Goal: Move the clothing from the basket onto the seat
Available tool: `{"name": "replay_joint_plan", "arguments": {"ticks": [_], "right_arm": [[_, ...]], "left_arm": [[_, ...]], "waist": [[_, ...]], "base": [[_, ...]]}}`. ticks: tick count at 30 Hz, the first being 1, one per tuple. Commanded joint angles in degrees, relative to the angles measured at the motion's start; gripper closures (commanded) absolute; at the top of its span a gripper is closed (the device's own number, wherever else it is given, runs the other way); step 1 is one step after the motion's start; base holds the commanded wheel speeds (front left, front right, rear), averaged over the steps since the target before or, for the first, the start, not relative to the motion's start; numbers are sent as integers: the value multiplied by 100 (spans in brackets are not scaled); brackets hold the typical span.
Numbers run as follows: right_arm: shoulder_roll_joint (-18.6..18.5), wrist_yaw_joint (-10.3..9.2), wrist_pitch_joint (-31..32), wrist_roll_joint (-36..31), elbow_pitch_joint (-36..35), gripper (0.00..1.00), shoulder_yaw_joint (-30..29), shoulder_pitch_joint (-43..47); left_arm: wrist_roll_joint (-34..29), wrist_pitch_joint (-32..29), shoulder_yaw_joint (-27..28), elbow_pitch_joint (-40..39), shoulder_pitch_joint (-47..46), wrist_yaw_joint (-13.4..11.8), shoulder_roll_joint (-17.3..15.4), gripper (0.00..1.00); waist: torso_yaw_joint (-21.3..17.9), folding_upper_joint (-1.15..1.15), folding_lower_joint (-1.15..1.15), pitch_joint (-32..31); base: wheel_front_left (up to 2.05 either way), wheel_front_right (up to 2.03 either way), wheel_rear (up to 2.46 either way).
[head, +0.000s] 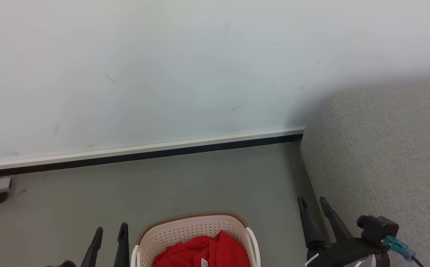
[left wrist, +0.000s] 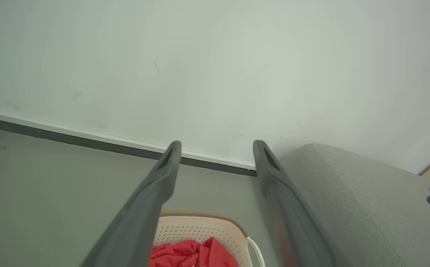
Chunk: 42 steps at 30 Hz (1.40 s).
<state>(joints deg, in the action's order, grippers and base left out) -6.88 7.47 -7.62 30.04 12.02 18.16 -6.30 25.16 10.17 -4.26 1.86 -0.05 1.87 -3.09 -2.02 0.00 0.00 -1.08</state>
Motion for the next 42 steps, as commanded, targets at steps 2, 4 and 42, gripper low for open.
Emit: {"name": "replay_joint_plan", "arguments": {"ticks": [2,4,42], "right_arm": [[-43,3,-86,-254,-99,0,95,18],[-43,3,-124,-368,-121,0,134,29],[39,4,-667,-2144,-389,0,282,282]], "left_arm": [[-276,68,-76,-70,4,-77,-85,0],[-371,87,-121,-59,-1,-116,-108,0],[-2043,434,-12,-202,169,-430,-183,0]], "waist": [[-7,0,0,0],[-12,0,0,-1],[-137,0,0,-69]], "base": [[0,0,0],[0,0,0],[0,0,0]]}}
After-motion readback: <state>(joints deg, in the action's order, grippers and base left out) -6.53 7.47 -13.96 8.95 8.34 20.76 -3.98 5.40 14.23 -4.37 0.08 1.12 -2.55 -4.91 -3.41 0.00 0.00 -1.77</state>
